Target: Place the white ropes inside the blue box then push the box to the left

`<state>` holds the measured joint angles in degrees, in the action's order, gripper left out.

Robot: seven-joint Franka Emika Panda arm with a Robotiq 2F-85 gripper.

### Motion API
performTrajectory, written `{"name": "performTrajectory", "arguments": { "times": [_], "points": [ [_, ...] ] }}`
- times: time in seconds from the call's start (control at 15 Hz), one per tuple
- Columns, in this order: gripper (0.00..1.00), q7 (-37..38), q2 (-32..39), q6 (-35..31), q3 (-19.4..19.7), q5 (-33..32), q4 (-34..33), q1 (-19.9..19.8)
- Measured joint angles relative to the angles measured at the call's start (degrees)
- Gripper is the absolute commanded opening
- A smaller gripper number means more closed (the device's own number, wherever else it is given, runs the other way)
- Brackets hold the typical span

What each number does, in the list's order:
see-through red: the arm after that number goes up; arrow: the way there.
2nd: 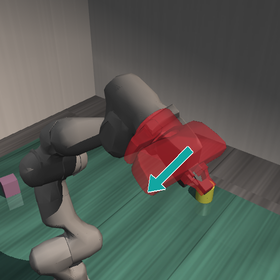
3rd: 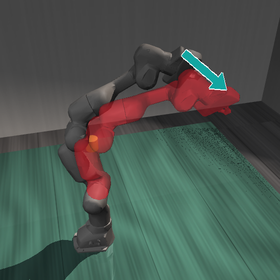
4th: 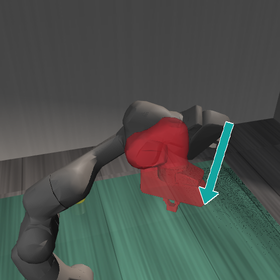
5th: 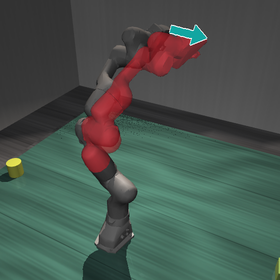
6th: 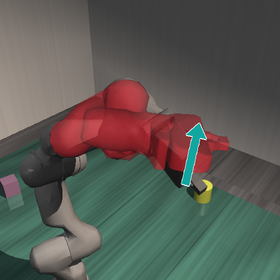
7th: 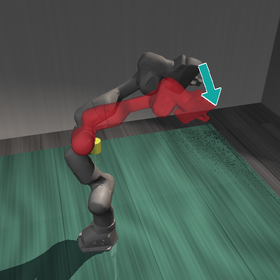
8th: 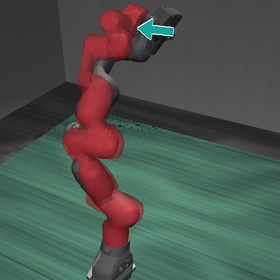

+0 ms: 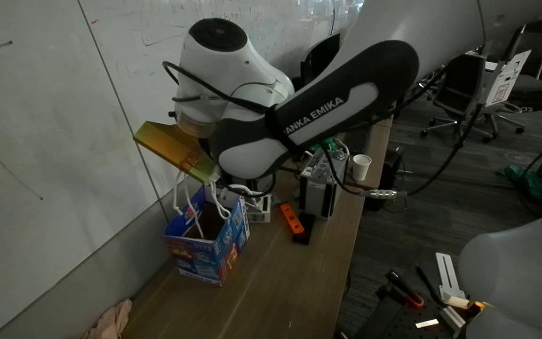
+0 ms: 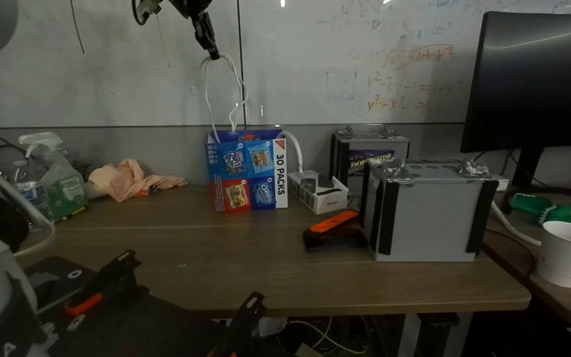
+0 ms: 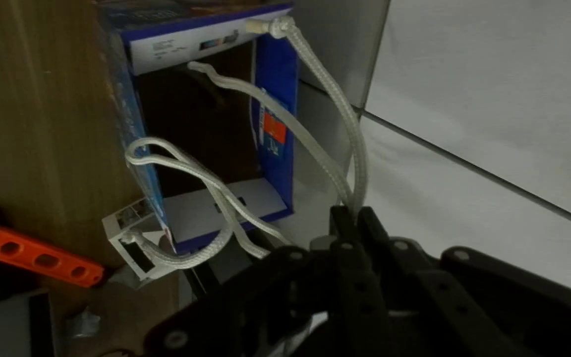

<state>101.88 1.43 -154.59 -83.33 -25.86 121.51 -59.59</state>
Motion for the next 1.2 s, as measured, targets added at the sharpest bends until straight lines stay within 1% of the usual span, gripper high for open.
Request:
{"name": "performTrajectory", "arguments": {
  "times": [0.07,0.13,0.2,0.33,0.53,0.73,0.8,0.87,0.93,1.2],
  "points": [
    [0.02,-3.65,1.71,1.0,2.66,2.33,0.09,2.52],
    [0.02,-8.22,2.7,1.71,7.36,5.74,0.08,6.86],
    [0.02,-10.26,4.0,3.13,9.48,5.88,-0.22,8.82],
    [0.02,-10.56,7.35,6.22,10.29,3.22,-1.49,10.31],
    [0.02,-10.55,11.47,9.53,12.54,-0.62,-5.09,13.98],
    [0.02,-10.53,13.14,11.88,13.77,-2.64,-9.24,17.4],
    [0.02,-11.67,12.82,11.84,16.24,-0.75,-10.41,20.19],
    [0.02,-13.93,11.91,11.75,20.67,2.16,-11.58,24.44],
    [0.02,-14.39,11.77,12.17,22.79,1.99,-12.59,26.63],
    [0.02,-14.0,15.23,14.04,25.93,-2.14,-14.36,28.94]
  ]
}}
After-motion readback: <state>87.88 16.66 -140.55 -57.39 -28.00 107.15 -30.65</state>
